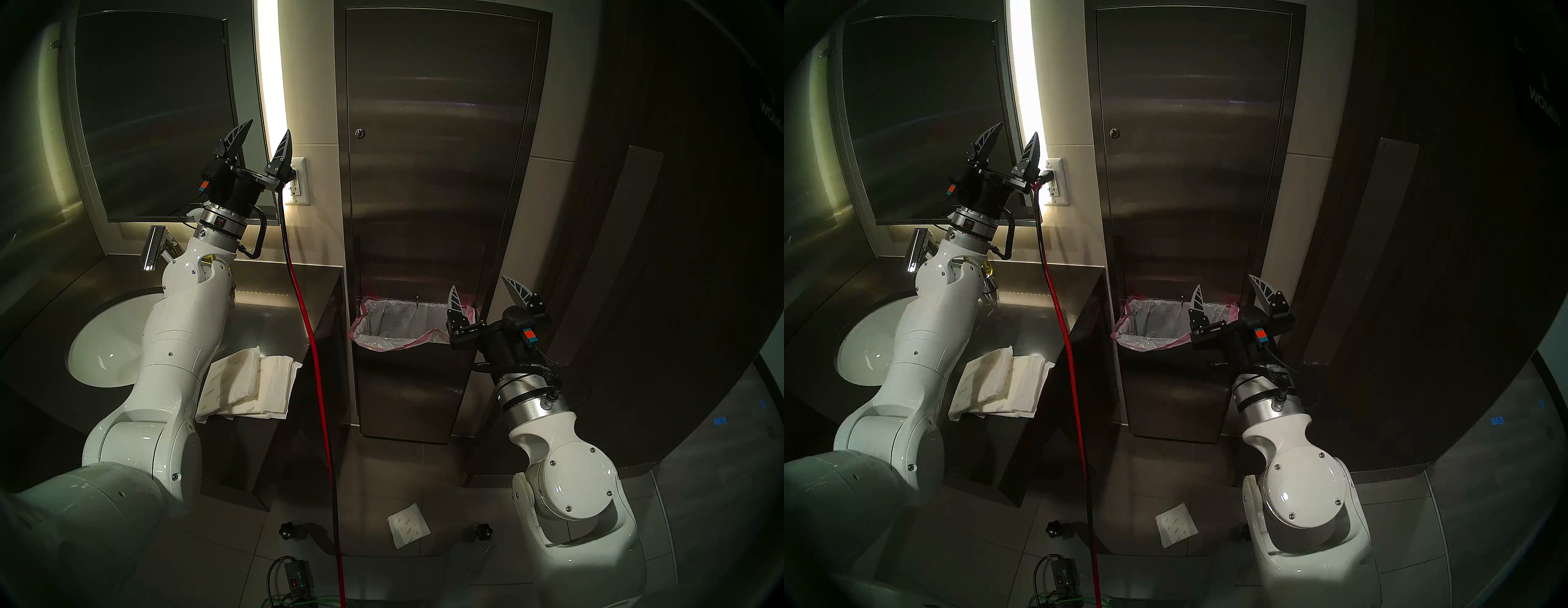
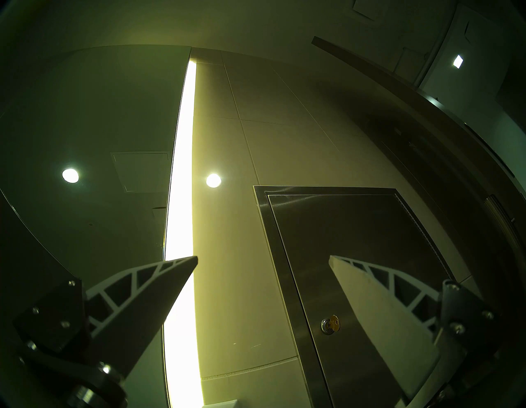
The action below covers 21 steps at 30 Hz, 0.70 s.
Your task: Twist key and close towel dispenser
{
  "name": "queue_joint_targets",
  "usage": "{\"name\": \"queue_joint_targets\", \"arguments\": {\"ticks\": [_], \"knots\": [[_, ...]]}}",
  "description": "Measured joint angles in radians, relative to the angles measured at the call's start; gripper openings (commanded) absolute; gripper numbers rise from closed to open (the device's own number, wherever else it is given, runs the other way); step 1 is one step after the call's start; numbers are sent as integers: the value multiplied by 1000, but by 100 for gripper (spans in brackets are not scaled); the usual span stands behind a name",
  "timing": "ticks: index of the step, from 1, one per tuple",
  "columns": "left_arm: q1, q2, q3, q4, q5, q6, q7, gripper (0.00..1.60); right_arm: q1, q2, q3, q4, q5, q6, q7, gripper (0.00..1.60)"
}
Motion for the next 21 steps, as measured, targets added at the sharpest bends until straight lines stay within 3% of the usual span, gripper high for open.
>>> {"name": "queue_joint_targets", "arguments": {"ticks": [11,21], "knots": [[-1,5,6,1,0,5,-15,160,1,4,-2,0,-1,-2,-5,160],[-28,43,72,14,67,-3,-101,160,1,7,-4,0,-1,-2,-9,160]]}}
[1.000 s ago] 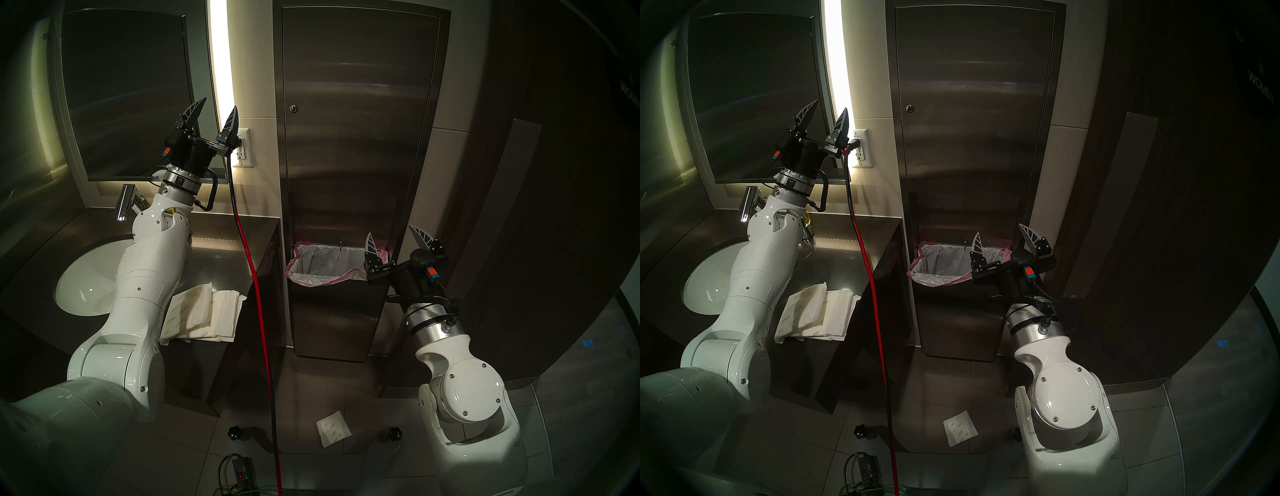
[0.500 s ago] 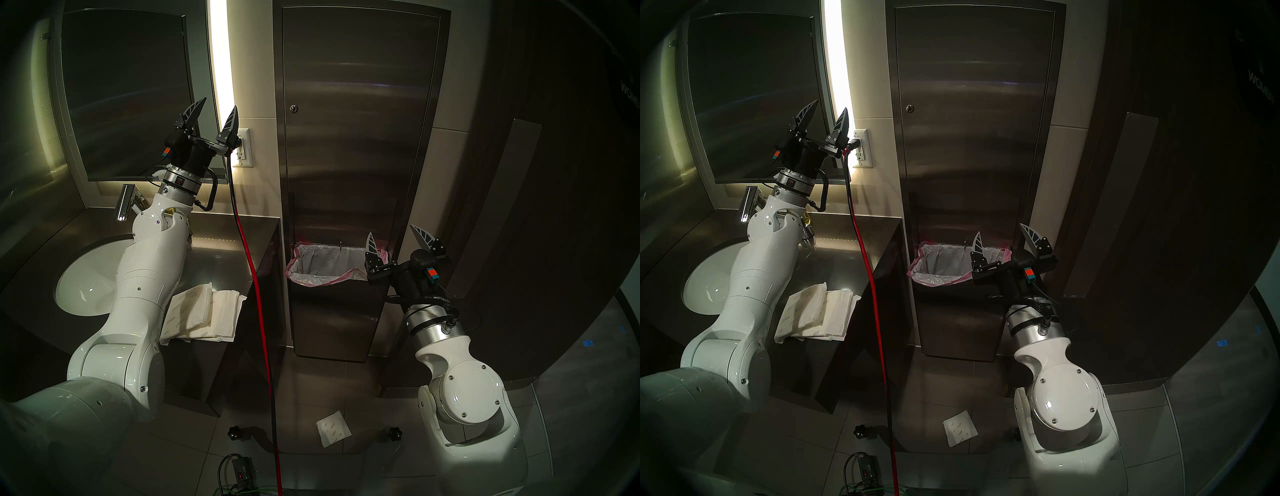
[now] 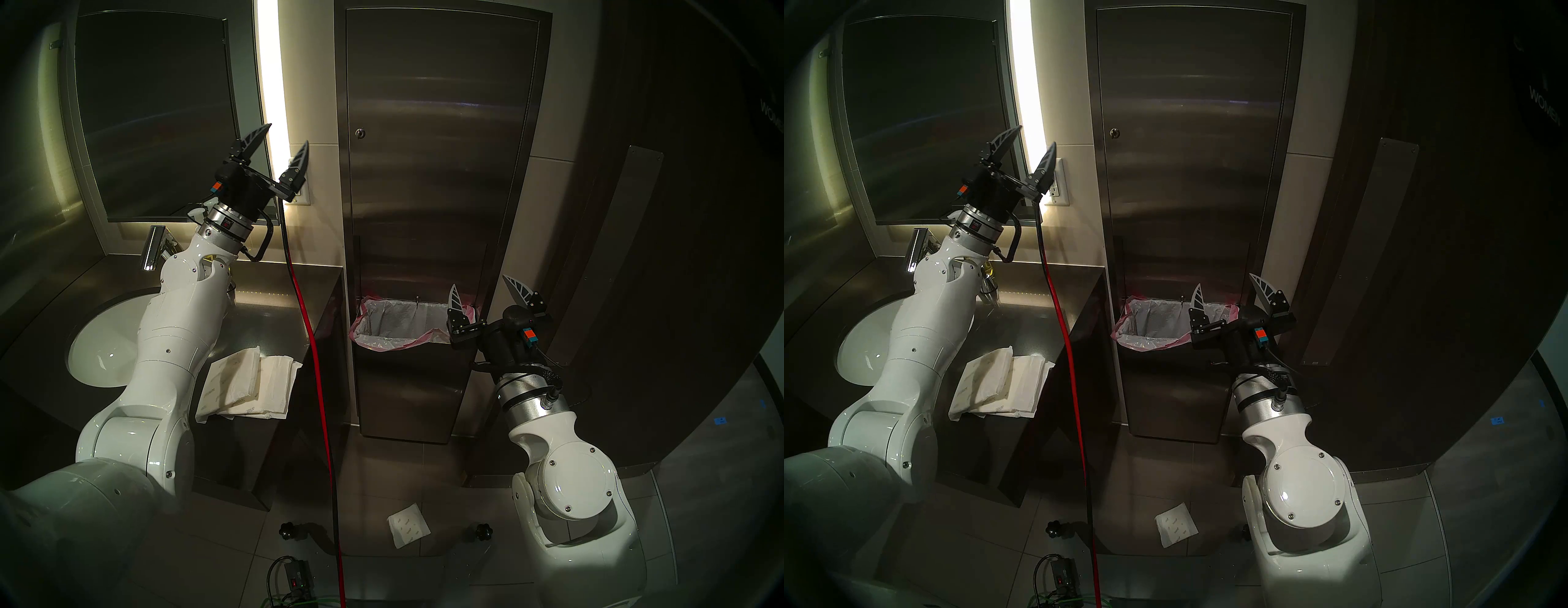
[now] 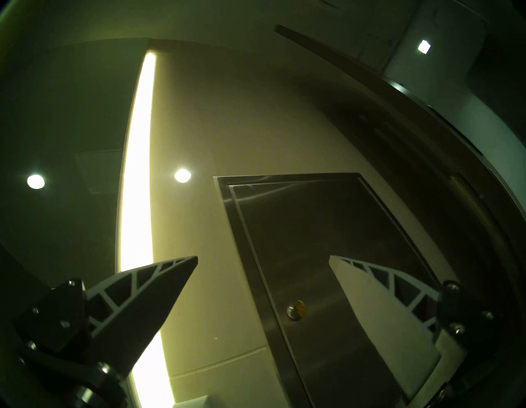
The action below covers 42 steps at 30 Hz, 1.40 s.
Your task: Twist key and close towel dispenser
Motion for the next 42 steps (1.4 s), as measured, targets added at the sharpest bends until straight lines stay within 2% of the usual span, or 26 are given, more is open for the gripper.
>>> {"name": "queue_joint_targets", "arguments": {"ticks": [3,7,13,17,22,29,35,42], "knots": [[-18,6,19,13,10,16,-25,160,0,1,0,0,0,0,-1,160],[-44,11,41,29,9,70,-59,160,0,2,-1,0,0,0,-2,160],[-76,11,81,34,-8,188,-95,160,1,4,-1,0,0,0,-4,160],[-102,3,105,35,-8,275,-89,160,1,5,-2,0,0,0,-6,160],[-136,-11,122,33,5,368,-31,160,1,6,-2,0,0,0,-7,160],[-166,-23,141,13,91,471,96,160,1,8,-3,0,1,0,-9,160],[-177,-17,177,-35,182,596,206,160,1,10,-4,0,3,0,-11,160],[-175,-5,194,-115,235,717,289,160,1,12,-4,0,6,0,-13,160]]}}
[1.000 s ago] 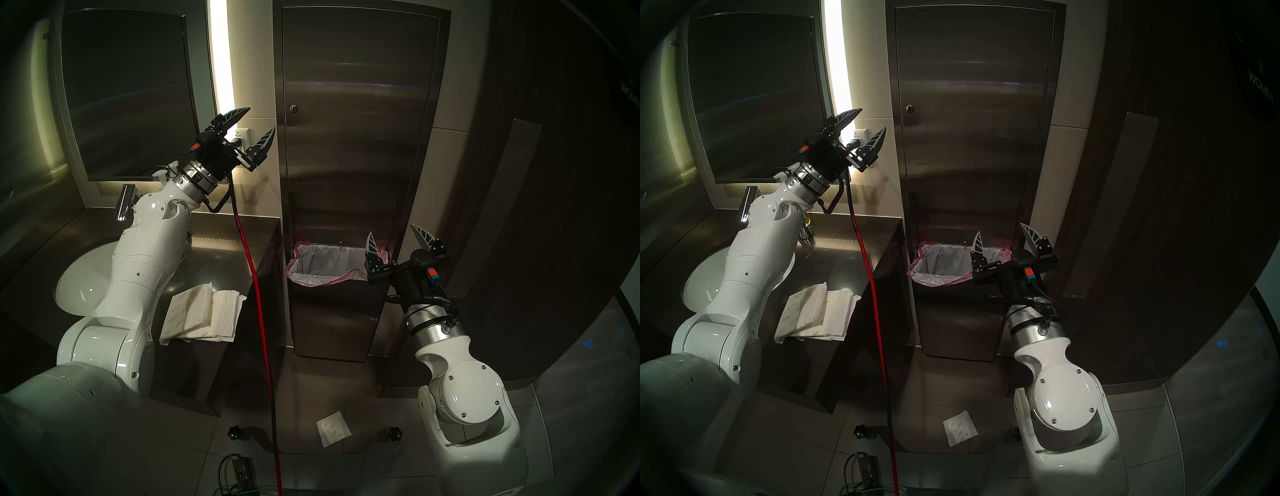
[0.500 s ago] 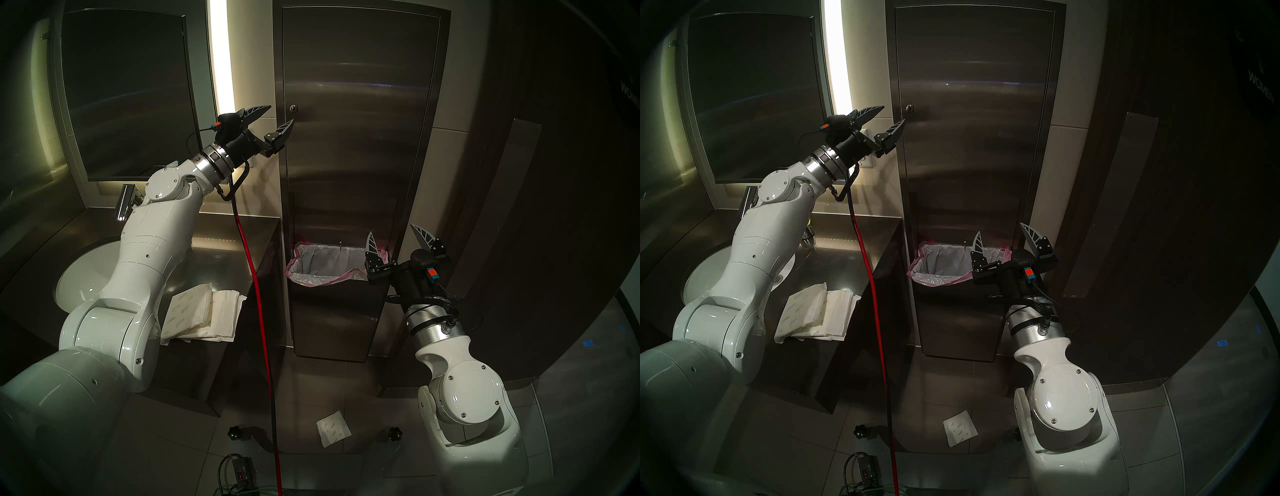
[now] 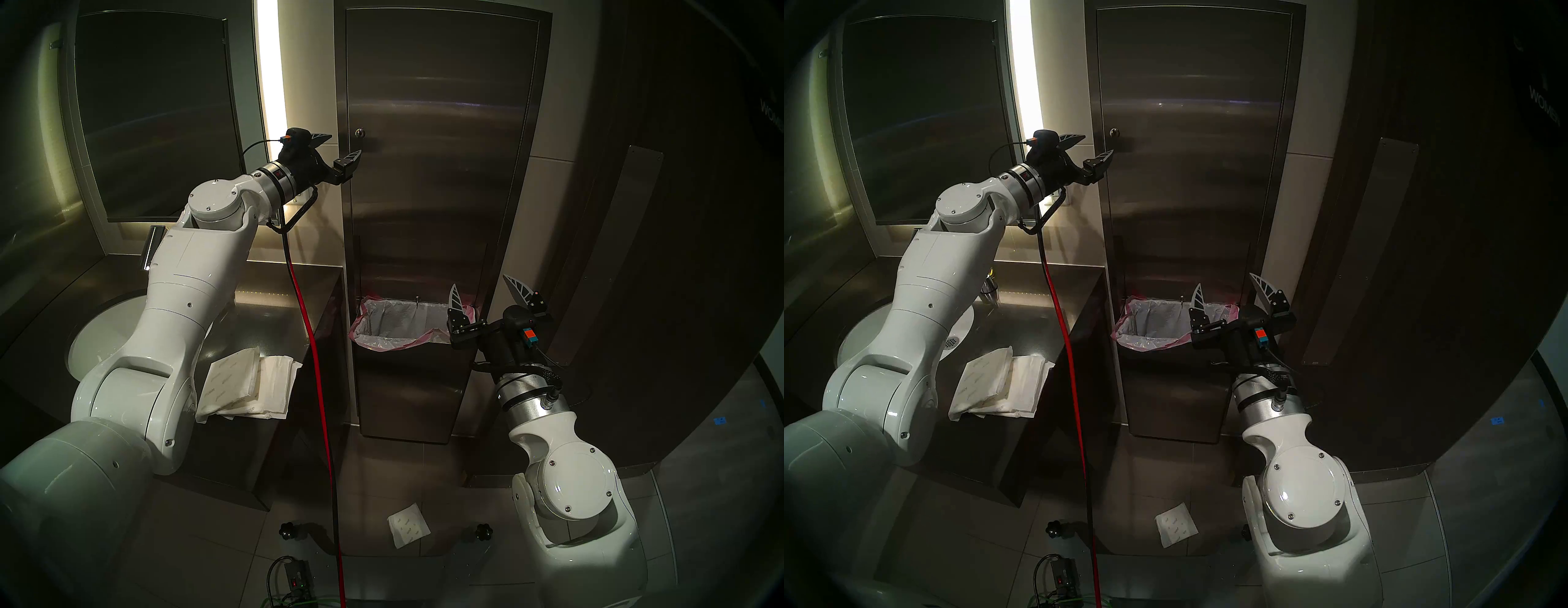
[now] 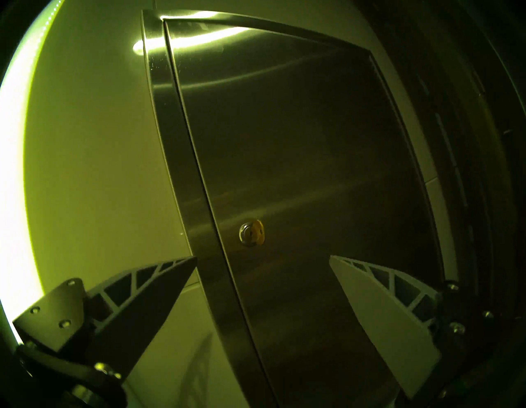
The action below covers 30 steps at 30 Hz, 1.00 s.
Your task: Twist key and close towel dispenser
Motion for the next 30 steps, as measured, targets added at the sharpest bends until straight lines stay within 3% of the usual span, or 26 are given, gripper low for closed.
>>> {"name": "queue_joint_targets", "arguments": {"ticks": [14,25,30], "knots": [[65,-13,-28,-224,55,147,217,160,0,5,-2,0,6,0,-5,160],[165,-42,-38,-388,70,281,336,160,1,10,-3,0,9,0,-8,160],[178,-53,-44,-408,71,307,358,160,1,11,-4,0,10,0,-10,160]]}}
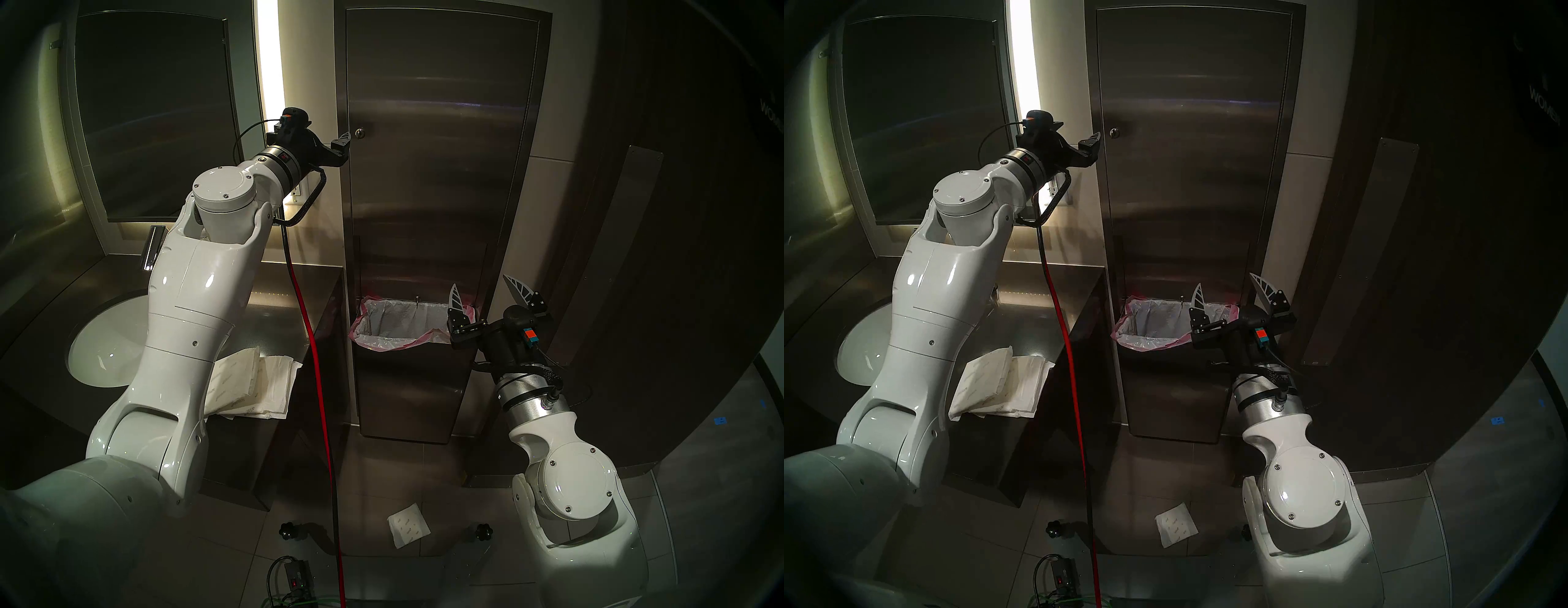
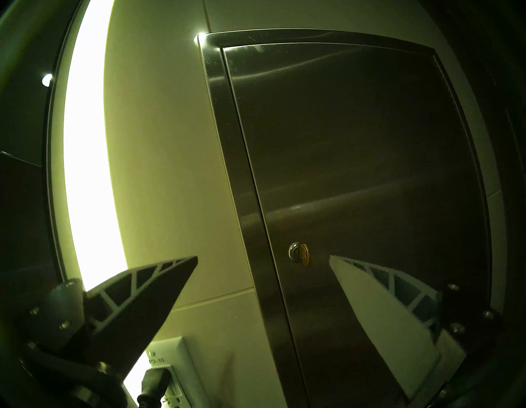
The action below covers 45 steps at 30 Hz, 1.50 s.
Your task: Twist key and close towel dispenser
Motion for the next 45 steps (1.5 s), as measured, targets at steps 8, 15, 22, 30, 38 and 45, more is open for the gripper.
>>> {"name": "queue_joint_targets", "arguments": {"ticks": [8,15,22,30,38,45], "knots": [[-32,-39,8,93,-11,-13,21,160,0,3,-1,0,2,0,-3,160],[-67,-74,42,155,-20,-38,23,160,1,6,-2,0,3,0,-5,160],[-101,-92,63,181,-24,-64,11,160,1,8,-3,0,4,0,-8,160],[-126,-104,69,186,-27,-87,2,160,1,12,-5,0,6,0,-11,160],[-135,-120,69,192,-37,-93,-1,160,2,15,-6,0,8,0,-13,160],[-135,-145,45,195,-71,-63,7,160,2,17,-7,0,9,0,-16,160]]}}
